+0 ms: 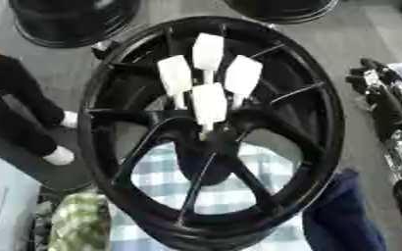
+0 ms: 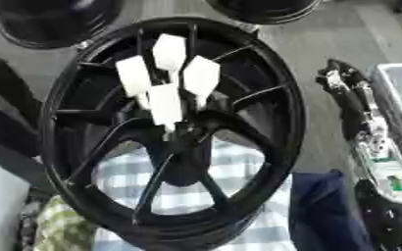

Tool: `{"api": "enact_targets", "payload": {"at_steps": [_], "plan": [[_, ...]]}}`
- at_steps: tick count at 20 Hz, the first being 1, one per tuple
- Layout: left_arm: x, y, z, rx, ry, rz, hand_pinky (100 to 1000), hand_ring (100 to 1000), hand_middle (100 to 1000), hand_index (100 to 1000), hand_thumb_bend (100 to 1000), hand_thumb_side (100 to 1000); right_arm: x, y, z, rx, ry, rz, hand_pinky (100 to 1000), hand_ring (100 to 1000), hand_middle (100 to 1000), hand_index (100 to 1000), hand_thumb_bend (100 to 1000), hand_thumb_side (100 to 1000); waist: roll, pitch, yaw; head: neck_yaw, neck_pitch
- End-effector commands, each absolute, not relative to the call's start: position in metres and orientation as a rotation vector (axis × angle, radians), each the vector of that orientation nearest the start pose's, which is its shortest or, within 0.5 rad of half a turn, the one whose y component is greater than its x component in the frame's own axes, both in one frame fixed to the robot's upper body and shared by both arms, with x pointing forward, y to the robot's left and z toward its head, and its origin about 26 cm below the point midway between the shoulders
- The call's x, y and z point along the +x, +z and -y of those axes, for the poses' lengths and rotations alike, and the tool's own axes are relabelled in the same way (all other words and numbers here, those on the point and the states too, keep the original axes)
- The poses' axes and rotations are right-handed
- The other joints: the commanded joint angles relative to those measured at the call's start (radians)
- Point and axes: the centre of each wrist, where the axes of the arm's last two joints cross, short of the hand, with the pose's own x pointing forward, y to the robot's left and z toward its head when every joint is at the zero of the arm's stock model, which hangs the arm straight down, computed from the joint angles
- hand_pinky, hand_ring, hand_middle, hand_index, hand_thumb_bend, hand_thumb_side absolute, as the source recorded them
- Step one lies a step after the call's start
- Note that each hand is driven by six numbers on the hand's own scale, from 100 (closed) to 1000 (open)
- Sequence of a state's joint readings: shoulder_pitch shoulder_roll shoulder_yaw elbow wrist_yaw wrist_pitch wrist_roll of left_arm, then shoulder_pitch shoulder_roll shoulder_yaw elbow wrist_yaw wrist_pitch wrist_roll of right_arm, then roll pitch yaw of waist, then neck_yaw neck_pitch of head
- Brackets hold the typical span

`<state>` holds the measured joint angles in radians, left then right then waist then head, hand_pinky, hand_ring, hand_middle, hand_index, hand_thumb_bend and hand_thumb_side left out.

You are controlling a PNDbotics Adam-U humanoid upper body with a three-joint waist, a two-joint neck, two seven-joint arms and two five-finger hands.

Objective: Pull the pin out of the wheel hub.

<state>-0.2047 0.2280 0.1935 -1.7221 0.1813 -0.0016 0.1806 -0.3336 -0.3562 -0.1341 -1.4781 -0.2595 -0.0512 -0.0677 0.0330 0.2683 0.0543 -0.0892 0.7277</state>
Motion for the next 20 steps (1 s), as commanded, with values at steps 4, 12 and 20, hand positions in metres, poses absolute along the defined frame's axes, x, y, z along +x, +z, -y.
{"api": "enact_targets", "payload": {"at_steps": [4,12,20], "plan": [[0.317,0.120,-0.322,0.231,0.201,1.980,751,703,704,705,135,779,0.356,0.114,0.345,-0.160,-0.034,1.916,916,763,677,811,104,510,-0.003,-0.020,0.002,-0.002,-0.003],[0.317,0.119,-0.322,0.228,0.199,1.977,751,704,706,706,135,782,0.356,0.116,0.345,-0.160,-0.033,1.922,915,763,677,811,101,506,-0.006,-0.023,0.000,-0.005,-0.006],[0.315,0.117,-0.324,0.236,0.189,1.965,752,705,707,706,133,781,0.369,0.189,0.345,-0.204,0.197,2.083,900,766,692,823,100,429,-0.012,-0.043,-0.006,-0.013,0.009]]}}
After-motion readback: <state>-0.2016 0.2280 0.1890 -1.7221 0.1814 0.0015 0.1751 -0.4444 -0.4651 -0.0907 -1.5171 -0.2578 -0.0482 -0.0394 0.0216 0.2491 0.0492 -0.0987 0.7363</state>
